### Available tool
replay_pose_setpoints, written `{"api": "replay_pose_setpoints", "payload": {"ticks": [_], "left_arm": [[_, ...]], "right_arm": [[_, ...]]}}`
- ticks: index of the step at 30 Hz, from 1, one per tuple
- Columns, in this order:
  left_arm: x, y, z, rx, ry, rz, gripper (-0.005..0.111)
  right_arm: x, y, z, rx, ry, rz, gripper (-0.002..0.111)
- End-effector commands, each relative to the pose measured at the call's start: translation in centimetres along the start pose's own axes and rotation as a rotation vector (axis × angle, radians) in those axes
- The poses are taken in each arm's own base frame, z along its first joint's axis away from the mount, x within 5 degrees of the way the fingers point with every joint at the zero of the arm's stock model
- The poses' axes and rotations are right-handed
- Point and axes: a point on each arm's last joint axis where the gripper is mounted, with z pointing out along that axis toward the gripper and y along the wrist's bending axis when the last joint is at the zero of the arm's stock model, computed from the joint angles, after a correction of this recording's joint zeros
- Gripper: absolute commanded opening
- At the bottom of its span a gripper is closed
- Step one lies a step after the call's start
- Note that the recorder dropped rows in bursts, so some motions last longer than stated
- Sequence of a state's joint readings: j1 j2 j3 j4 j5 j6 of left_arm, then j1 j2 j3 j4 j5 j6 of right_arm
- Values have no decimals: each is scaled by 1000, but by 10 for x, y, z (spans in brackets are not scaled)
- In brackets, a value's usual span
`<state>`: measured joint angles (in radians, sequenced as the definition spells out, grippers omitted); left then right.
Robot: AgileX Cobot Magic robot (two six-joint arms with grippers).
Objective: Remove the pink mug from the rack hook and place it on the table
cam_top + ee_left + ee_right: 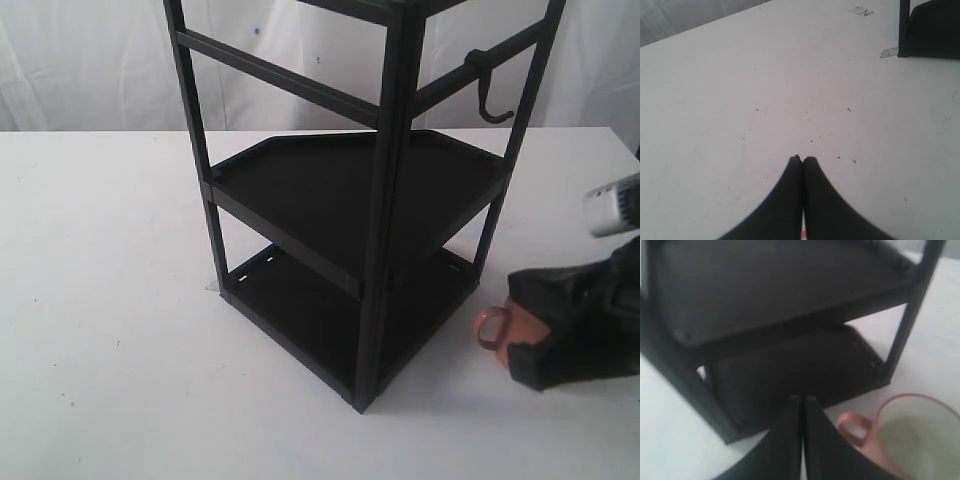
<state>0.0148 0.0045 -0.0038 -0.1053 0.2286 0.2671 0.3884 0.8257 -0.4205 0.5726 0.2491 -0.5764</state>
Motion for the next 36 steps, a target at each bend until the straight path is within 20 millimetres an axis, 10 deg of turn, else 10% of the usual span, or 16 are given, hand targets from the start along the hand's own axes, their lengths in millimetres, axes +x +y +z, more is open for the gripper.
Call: {"api": "replay_pose_setpoints", "payload": {"ticks": [1,14,26,36], "left_arm": [[1,0,0,-3,-4,-5,0],[1,0,0,-3,-4,-5,0],[1,0,0,-9,-2,7,0],[1,0,0,-9,-2,7,0]], "right_arm": [[5,8,-13,-85,130,-116,0],[-48,-16,-34,303,-435,-470,0],[-7,-34,-76,440,-174,-274,0],[-4,-27,-91,470,-286,-238,0]]}}
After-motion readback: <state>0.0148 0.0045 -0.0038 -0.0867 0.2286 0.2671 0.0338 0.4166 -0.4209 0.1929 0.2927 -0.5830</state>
